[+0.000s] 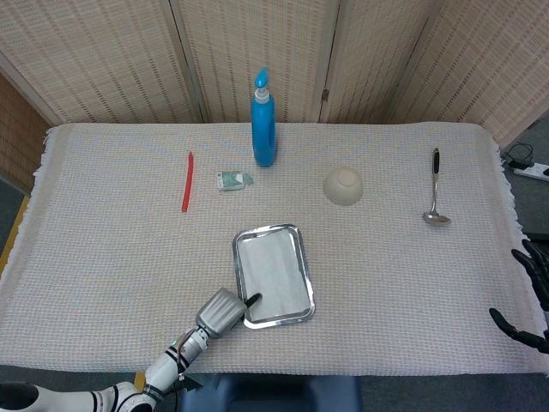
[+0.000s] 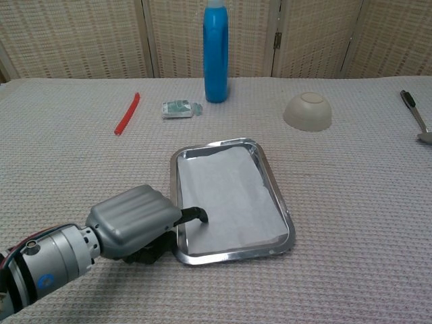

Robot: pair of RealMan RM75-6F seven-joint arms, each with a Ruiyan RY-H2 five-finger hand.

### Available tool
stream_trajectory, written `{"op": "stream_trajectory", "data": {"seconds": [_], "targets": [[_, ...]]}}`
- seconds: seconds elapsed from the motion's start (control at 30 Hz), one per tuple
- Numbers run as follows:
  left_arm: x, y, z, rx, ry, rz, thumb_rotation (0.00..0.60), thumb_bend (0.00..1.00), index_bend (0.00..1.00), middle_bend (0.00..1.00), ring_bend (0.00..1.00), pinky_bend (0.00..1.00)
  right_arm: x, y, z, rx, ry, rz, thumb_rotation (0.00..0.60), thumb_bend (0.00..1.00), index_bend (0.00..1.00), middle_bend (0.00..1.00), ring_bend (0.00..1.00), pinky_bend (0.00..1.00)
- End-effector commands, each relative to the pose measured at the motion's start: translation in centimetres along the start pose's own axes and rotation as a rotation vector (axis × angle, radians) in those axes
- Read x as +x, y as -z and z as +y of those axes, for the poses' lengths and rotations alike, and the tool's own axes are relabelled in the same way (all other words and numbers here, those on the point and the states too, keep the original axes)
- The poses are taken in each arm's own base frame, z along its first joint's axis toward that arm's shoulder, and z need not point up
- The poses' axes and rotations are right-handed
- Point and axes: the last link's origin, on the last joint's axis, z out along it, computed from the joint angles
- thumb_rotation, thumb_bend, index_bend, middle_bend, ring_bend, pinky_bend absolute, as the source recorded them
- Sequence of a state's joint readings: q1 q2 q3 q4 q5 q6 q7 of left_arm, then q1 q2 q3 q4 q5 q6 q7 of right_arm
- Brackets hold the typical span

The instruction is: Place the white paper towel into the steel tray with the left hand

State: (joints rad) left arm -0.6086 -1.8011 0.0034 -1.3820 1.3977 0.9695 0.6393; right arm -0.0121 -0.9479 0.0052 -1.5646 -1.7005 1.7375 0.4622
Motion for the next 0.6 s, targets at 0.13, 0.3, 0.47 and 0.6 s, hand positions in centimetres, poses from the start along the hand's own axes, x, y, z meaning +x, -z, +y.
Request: {"op": "stream_trajectory", "data": {"seconds": [0.13,0.3,0.47,0.6], "targets": [[0.0,-0.1,-0.2,-0.002,0.002,-0.004,0.600,0.81,0.22,1.00,0.97,0.87,-0.1,0.0,0.0,-0.005,0.001,-0.005,0.600,0.32,0.00,0.00,0.00,0.00],[0.4,0.0,-0.2,0.000,0.003,0.017,0.600,0.82,0.20,1.00,0.97,0.87,0.0,0.0,0.0,-0.006,0.002,-0.007,0.600,0.32,0.00,0.00,0.00,0.00],[1.3,0.9,-0.2,0.005,0.006,0.051,0.600,0.82,0.17,1.00,0.97,0.87,-0.2,-0.1,0.0,-0.006,0.004,-0.013,0.600,0.32,0.00,0.00,0.00,0.00],[2.1,1.7,-0.1,0.005,0.011,0.073,0.600,0.82,0.16,1.00,0.97,0.87,-0.4,-0.1,-0.3,0.003,0.007,-0.018,0.600,0.32,0.00,0.00,0.00,0.00]]}}
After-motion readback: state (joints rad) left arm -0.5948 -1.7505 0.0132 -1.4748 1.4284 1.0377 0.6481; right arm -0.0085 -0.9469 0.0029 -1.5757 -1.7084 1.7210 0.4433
